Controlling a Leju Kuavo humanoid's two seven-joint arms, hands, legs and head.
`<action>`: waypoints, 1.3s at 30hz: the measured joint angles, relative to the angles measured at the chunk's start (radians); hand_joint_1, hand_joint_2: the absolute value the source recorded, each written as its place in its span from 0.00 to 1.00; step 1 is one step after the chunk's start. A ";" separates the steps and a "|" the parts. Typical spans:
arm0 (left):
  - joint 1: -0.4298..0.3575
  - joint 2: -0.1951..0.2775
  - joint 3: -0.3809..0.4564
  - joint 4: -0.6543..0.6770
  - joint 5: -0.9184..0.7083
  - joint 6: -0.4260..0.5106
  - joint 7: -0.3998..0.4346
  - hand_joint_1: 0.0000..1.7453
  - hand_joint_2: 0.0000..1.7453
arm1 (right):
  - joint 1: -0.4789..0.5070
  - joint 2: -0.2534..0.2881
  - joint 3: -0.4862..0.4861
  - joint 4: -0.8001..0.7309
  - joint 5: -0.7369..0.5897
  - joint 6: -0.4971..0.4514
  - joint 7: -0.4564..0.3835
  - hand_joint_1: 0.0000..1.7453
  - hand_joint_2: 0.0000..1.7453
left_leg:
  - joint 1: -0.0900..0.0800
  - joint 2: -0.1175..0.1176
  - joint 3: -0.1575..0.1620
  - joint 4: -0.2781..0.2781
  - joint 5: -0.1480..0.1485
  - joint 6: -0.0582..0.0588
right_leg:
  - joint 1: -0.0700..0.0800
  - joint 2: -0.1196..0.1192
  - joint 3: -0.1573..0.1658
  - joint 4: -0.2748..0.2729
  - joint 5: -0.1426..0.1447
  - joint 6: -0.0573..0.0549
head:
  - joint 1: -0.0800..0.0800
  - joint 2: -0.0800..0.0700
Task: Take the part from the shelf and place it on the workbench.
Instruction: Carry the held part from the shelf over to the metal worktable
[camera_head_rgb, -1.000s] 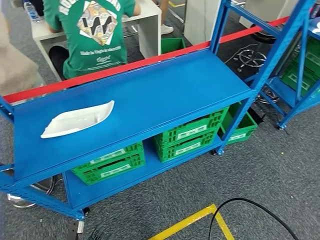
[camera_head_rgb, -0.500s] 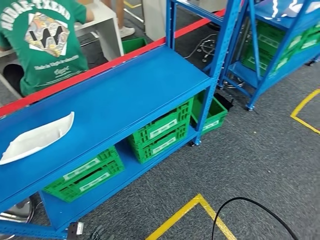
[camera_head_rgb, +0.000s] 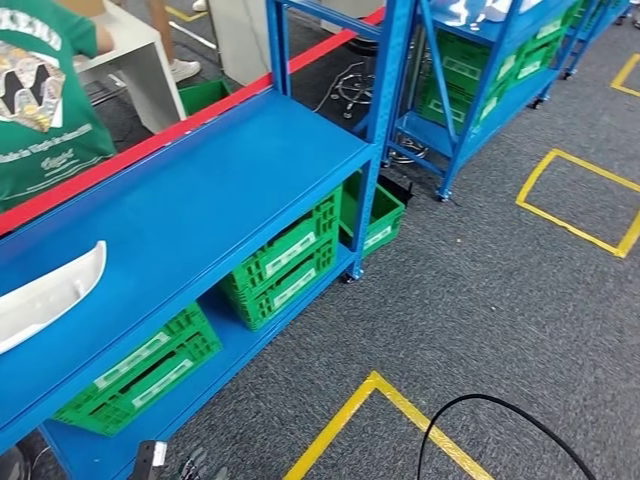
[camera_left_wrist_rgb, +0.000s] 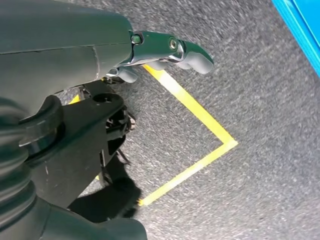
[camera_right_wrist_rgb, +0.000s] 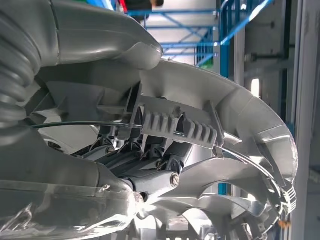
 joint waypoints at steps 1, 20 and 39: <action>0.000 0.002 0.000 0.000 -0.001 -0.001 0.000 0.00 1.00 | -0.002 0.000 0.000 0.000 0.000 0.000 0.000 1.00 1.00 | -0.003 0.010 0.003 0.002 -0.004 -0.005 | 0.002 -0.018 0.036 -0.062 0.019 -0.005 | 0.000 0.000; -0.006 0.024 0.000 0.000 -0.005 -0.014 -0.009 0.00 1.00 | -0.013 0.000 0.010 0.001 -0.005 0.000 -0.001 1.00 1.00 | 0.013 -0.150 -0.011 0.010 -0.003 -0.028 | -0.007 0.177 0.015 -0.118 0.071 -0.014 | -0.025 0.000; -0.005 0.001 0.016 0.000 0.025 0.007 -0.005 0.00 1.00 | -0.001 0.000 -0.003 -0.001 -0.015 0.000 -0.003 1.00 1.00 | -0.001 -0.034 -0.028 0.099 -0.085 -0.045 | 0.004 0.025 0.035 -0.110 0.049 -0.052 | -0.012 0.000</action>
